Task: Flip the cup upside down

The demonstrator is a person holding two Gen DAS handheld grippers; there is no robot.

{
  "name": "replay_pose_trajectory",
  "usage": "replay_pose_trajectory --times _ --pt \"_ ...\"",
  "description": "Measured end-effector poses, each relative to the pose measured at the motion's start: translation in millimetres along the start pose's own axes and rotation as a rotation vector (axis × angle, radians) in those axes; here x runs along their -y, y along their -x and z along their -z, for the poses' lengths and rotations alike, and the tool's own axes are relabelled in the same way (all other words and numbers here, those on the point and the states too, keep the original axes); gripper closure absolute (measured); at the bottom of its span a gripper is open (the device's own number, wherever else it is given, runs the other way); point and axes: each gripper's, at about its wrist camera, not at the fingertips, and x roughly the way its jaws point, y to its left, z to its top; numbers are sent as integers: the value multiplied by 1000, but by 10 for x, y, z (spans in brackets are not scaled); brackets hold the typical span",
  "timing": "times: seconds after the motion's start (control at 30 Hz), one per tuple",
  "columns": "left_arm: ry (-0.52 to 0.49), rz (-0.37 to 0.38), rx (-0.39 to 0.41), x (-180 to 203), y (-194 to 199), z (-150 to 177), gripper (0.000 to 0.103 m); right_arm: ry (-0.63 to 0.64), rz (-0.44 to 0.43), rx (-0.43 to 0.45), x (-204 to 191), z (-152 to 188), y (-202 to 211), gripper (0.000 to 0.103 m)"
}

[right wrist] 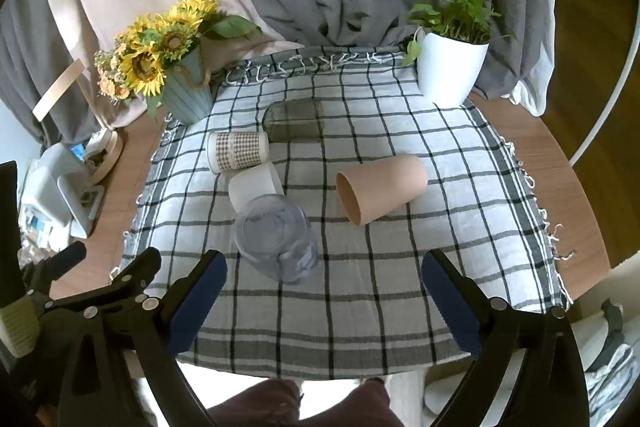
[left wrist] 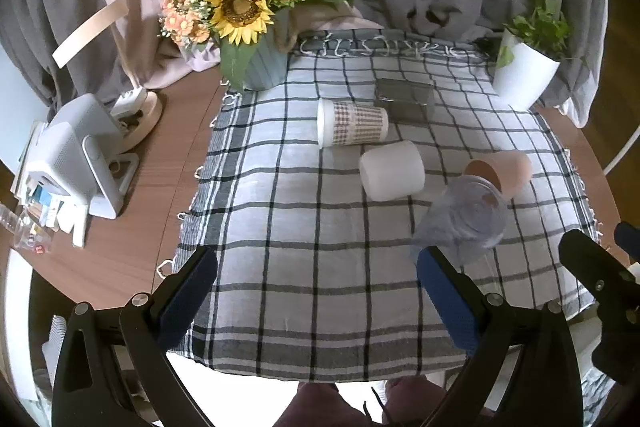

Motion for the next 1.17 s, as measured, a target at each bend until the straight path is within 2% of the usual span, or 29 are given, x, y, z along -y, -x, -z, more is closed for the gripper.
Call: replay_pose_trajectory --times 0.3,1.17 --pt "13 -12 30 -18 76 -6 1 1 -5 16 -14 18 67 4" --pt "13 -16 27 13 81 -8 1 -6 -8 9 11 30 50 4"
